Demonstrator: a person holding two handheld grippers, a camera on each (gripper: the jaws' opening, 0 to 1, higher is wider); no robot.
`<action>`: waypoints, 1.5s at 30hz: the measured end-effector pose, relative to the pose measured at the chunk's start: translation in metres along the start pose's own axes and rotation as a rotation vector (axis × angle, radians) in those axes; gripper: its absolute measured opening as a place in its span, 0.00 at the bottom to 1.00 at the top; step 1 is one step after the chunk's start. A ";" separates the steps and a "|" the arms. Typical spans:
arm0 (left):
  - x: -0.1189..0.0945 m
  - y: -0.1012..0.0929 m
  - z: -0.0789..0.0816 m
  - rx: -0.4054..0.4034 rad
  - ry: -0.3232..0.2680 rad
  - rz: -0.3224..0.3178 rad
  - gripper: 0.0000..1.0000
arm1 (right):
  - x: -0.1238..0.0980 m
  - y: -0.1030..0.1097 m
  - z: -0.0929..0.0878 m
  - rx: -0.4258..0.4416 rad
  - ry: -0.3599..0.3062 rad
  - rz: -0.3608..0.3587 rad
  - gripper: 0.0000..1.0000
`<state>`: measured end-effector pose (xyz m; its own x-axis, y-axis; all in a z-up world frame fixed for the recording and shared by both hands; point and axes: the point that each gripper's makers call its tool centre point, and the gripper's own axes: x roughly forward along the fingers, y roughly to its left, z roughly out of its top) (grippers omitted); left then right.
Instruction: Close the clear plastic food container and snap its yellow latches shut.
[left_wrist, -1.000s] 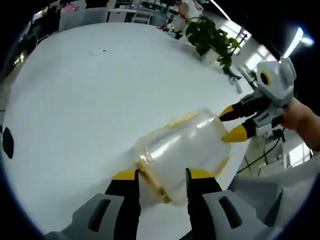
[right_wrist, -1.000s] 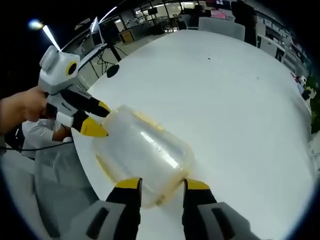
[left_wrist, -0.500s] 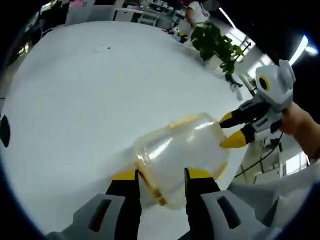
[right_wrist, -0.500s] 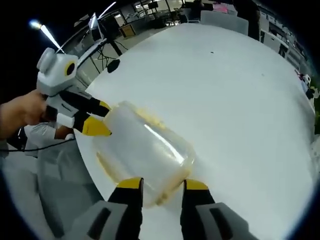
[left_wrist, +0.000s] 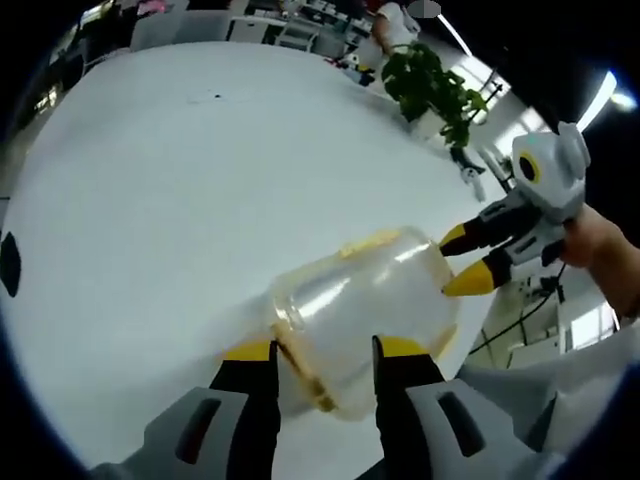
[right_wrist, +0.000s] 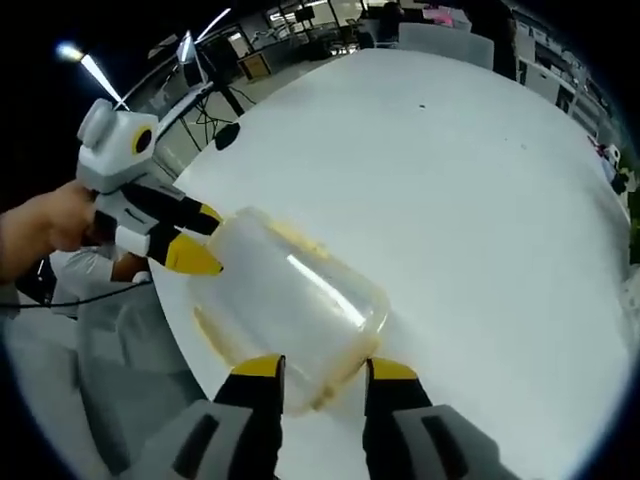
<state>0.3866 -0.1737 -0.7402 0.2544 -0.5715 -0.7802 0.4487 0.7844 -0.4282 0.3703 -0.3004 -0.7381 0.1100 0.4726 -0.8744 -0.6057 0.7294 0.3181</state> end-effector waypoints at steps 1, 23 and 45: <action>0.000 0.000 0.001 0.003 -0.001 0.000 0.34 | 0.000 0.000 0.000 0.000 0.000 0.000 0.28; -0.021 -0.005 0.016 0.296 -0.089 -0.009 0.31 | -0.022 -0.006 0.008 -0.113 -0.061 -0.019 0.24; -0.019 -0.056 0.024 0.624 -0.105 -0.134 0.31 | -0.029 0.034 0.031 -0.437 -0.119 0.077 0.22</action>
<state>0.3769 -0.2126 -0.6899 0.2299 -0.7003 -0.6758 0.8879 0.4352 -0.1489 0.3708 -0.2739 -0.6908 0.1259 0.5897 -0.7977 -0.8885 0.4246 0.1737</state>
